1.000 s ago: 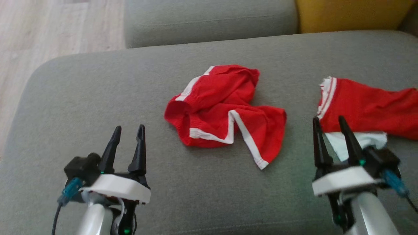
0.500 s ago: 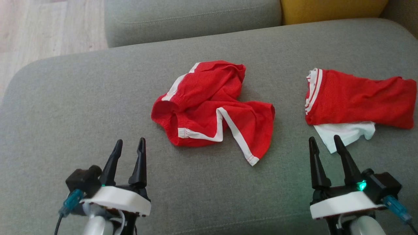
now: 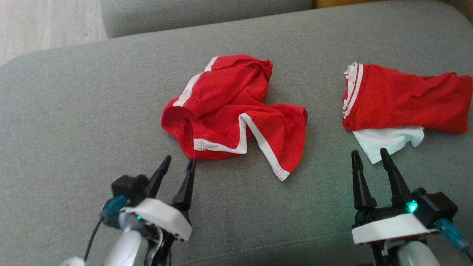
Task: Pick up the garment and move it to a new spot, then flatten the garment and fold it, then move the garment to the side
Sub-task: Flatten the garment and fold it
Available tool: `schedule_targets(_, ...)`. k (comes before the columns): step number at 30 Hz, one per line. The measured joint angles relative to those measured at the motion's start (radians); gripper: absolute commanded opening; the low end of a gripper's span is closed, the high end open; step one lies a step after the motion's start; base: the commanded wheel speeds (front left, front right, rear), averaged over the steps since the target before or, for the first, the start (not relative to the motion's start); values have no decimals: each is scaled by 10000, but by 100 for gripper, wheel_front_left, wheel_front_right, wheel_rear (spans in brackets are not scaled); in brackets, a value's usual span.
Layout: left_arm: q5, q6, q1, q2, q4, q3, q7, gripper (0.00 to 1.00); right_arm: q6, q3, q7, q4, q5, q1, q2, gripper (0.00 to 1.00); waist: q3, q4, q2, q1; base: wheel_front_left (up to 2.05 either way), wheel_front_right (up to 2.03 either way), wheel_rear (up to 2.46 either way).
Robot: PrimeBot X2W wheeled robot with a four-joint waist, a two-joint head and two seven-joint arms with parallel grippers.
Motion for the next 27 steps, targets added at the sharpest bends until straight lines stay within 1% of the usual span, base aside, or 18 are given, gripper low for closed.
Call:
schedule_targets(6, 4, -42, -858, 38, 930, -213, 430, 100, 0, 58, 2, -44, 0, -58, 2, 100, 369, -152, 0, 0, 0, 0, 0)
schedule_targets(17, 4, -144, -1900, 115, 2017, -709, 579, 100, 0, 169, 2, -40, 0, -240, 2, 100, 633, -539, 0, 0, 0, 0, 0)
schedule_targets(25, -150, -165, -2368, 219, 2615, -752, 600, 100, 0, 213, 2, -31, 0, -242, 2, 100, 654, -756, 0, 0, 0, 0, 0)
schedule_targets(26, -186, -165, -2368, 221, 2660, -765, 589, 69, 0, 211, 2, -25, 0, -242, 2, 100, 643, -767, 0, 0, 0, 0, 0)
schedule_targets(27, -217, -167, -2368, 219, 2698, -775, 554, 25, 0, 211, 2, -19, 0, -241, 2, 100, 630, -772, 0, 1, 0, 0, 0)
